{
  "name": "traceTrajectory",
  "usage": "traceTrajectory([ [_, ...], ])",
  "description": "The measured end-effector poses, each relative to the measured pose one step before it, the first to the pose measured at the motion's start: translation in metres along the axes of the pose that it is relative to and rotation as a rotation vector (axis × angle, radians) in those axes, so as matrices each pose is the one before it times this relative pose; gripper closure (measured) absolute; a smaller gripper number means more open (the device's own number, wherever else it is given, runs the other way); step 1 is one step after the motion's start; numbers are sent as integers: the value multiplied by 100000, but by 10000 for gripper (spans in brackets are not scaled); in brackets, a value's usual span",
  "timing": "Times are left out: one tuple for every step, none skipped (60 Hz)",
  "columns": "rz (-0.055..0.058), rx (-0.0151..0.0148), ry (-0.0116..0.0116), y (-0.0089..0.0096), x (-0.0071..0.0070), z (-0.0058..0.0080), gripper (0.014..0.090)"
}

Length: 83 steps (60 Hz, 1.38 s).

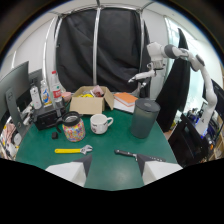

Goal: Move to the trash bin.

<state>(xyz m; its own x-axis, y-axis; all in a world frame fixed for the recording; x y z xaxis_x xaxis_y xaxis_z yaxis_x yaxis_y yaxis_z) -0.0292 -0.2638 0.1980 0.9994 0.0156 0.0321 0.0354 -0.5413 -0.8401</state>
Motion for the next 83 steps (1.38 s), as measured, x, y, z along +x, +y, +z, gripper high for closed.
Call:
traceTrajectory([
  [-209, 91, 175, 47, 37, -15, 189],
  [-217, 86, 181, 89, 30, -37, 189],
  [-259, 76, 211, 125, 37, -104, 187],
  [-186, 109, 159, 172, 18, -156, 188],
  [-157, 117, 94, 195, -35, -216, 190],
  [-66, 86, 93, 192, -34, -221, 187],
  [-45, 32, 48, 208, -25, -256, 187],
  [271, 290, -186, -60, 21, -193, 186],
  [-160, 88, 4, 298, 11, -364, 187],
  [-155, 60, -75, 267, 33, -257, 188],
  [-21, 62, -33, 281, 65, -276, 188],
  [67, -97, -56, 315, 105, -278, 188],
  [158, -234, -46, 329, 140, -215, 188],
  [79, -316, 39, 358, 155, -178, 187],
  [5, -427, 82, 349, 222, -143, 188],
  [-1, -475, 182, 327, 292, -120, 188],
  [38, -469, 284, 315, 309, -104, 188],
  [40, -503, 391, 321, 388, -67, 189],
  [12, -529, 468, 289, 434, -1, 190],
  [-21, -556, 496, 246, 472, 18, 187],
  [-51, -420, 534, 243, 487, 48, 189],
  [-71, -375, 541, 194, 513, 66, 187],
  [-38, -316, 612, 139, 539, 122, 189],
  [-15, -263, 677, 127, 573, 125, 188],
  [-40, -208, 721, 89, 567, 168, 188],
  [-63, -96, 776, 111, 570, 248, 188],
  [-86, -152, 718, 39, 587, 246, 187],
  [-126, -21, 721, 0, 601, 310, 187],
  [-157, -179, 329, -241, 798, 138, 186],
  [-34, 400, 877, 58, 289, 567, 188],
  [-86, -152, 64, -300, 745, 239, 188],
  [0, 156, 272, -141, 503, 450, 189],
  [-18, 99, 271, -155, 474, 490, 189],
  [-43, 148, 232, -206, 455, 531, 188],
  [-104, 186, 204, -249, 422, 539, 189],
  [-181, 263, 118, -293, 390, 585, 187],
  [-184, 315, 79, -307, 358, 601, 187],
  [-189, 316, 61, -308, 341, 598, 188],
  [-206, 325, 18, -331, 301, 620, 188],
  [-253, 374, 21, -333, 316, 610, 188],
  [-231, 438, -99, -379, 253, 632, 187],
  [-152, 449, -207, -374, 211, 632, 189],
  [-113, 421, -278, -357, 174, 650, 188],
  [-68, 283, -359, -303, 151, 679, 187],
  [-110, 129, -351, -278, 162, 655, 187],
  [-155, 72, -311, -258, 149, 651, 186],
  [-91, 117, -242, -231, 142, 665, 186],
  [77, 140, -262, -271, 153, 647, 185],
  [97, 71, -293, -281, 95, 648, 188],
  [47, 48, -370, -256, 80, 647, 189],
  [104, 9, -390, -246, 39, 635, 188],
  [222, 58, -381, -279, 9, 630, 187],
  [254, 141, -369, -251, 46, 608, 186],
  [313, 163, -302, -243, 61, 575, 186],
  [317, 64, -292, -211, 48, 575, 186],
  [277, -2, -265, -190, 54, 526, 186],
  [198, 0, -254, -189, 19, 516, 186],
  [37, -153, -329, -253, 44, 505, 188],
  [52, 36, -223, -197, 11, 482, 187],
  [-8, -50, -162, -131, 8, 423, 189],
  [-53, -100, -153, -140, 24, 393, 189],
  [-68, -96, -160, -99, 20, 365, 189],
  [-81, -123, -191, -75, -17, 297, 190],
  [-57, -173, -134, -61, -2, 307, 188],
  [-85, 3, -85, -73, -178, 388, 188],
  [-42, -185, -503, 7, 81, 203, 189],
  [90, -206, -304, -11, -26, 170, 188],
  [206, -160, -291, -14, -15, 174, 188],
  [206, -143, -320, -20, -48, 139, 188],
  [155, -131, -346, -8, -71, 136, 189],
  [146, -120, -388, 5, -70, 123, 189],
  [184, -107, -309, 24, -66, 100, 188],
  [181, -131, -214, 17, -95, 53, 188],
  [145, -139, -173, 52, -44, 53, 189],
  [62, -184, -212, 47, -45, 50, 189],
  [-47, -179, -205, 47, -35, 43, 191],
  [-90, -178, -133, 76, -32, 26, 190],
  [-93, -101, -89, 75, -28, 38, 190],
  [-90, -160, -98, 65, -31, 19, 191],
  [-87, -207, -73, 75, -18, 45, 190],
  [-54, -221, -84, 73, -12, 28, 189],
  [-52, -135, -65, 55, -13, -4, 190],
  [-72, -106, -160, 35, -16, 50, 189],
])
